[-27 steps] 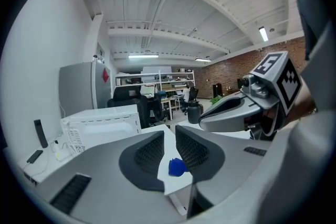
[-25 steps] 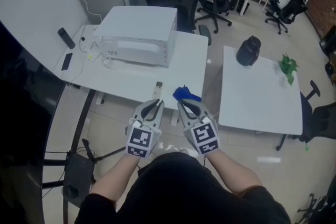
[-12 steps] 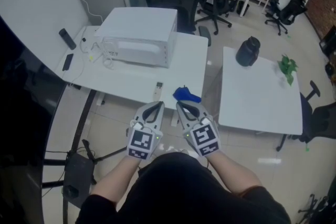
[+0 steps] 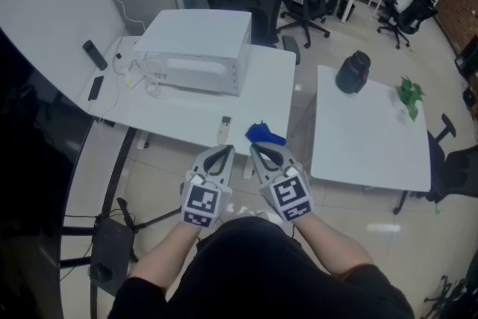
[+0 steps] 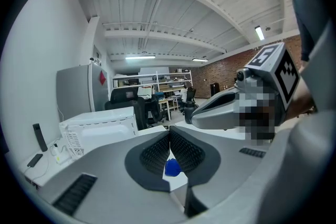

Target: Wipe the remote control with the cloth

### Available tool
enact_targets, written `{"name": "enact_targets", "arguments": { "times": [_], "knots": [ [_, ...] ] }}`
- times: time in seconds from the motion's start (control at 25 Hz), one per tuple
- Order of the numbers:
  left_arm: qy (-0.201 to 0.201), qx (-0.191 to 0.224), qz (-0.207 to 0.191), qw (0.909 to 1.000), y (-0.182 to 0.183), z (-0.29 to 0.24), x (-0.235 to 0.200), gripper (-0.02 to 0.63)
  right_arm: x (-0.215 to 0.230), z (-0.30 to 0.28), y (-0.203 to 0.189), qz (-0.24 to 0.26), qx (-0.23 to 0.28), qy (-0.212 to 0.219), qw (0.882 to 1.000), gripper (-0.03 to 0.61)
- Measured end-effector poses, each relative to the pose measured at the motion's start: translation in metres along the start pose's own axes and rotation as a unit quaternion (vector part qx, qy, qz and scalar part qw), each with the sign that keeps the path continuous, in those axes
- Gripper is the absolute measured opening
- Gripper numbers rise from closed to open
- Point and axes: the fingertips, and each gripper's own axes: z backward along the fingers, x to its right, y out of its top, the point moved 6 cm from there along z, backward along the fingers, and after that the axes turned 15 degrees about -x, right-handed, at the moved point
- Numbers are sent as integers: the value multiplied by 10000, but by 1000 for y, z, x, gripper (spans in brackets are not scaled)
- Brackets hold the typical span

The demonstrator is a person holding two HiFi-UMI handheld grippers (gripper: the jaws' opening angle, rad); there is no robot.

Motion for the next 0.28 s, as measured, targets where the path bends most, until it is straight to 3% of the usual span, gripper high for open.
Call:
{"name": "enact_targets", "arguments": {
  "times": [0.28],
  "knots": [
    [-8,-7,0,10000,0,-2,0,0,1,-1,0,11,-23,-10,10000,9]
  ]
}}
